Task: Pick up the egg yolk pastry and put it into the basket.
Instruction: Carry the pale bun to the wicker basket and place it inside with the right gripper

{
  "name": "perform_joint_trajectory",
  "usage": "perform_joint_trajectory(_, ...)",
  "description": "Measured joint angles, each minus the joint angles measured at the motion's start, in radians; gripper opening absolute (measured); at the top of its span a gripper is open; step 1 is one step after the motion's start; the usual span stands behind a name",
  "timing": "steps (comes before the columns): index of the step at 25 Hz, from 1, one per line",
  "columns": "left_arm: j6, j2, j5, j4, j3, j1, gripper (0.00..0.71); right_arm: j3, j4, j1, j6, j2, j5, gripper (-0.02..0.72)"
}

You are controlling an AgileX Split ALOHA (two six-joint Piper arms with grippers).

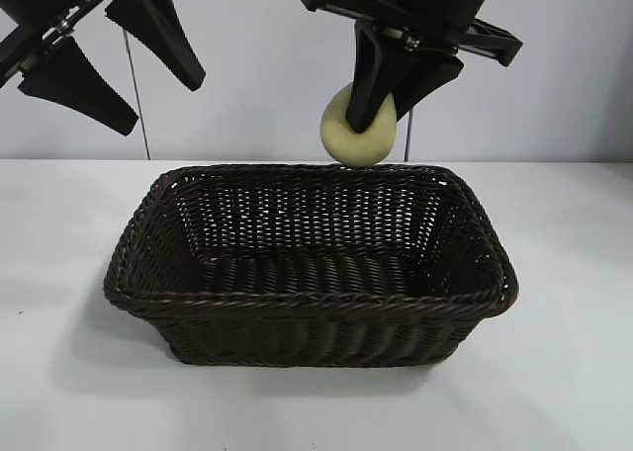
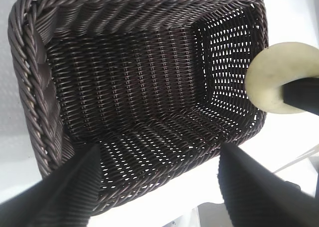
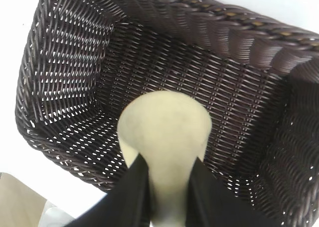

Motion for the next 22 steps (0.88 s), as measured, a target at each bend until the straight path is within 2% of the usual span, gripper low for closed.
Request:
perform_joint_trajectory(14,0.0,0.0,0.0,0.001,0.0,0.0,0.488,0.005,0.02,0.001,0.004,0.199,-0.016,0.148)
perform_joint_trajectory(16,0.0,0.0,0.0,0.001,0.0,0.0,0.488,0.005,0.021,0.001,0.004,0.199,-0.021,0.187)
perform_joint_trajectory(20,0.0,0.0,0.0,0.001,0.0,0.0,0.488,0.005,0.025,0.001,0.004,0.199,-0.021,0.338)
perform_joint_trajectory(22,0.0,0.0,0.0,0.001,0.0,0.0,0.488,0.005,0.026,0.001,0.003,0.199,-0.015,0.386)
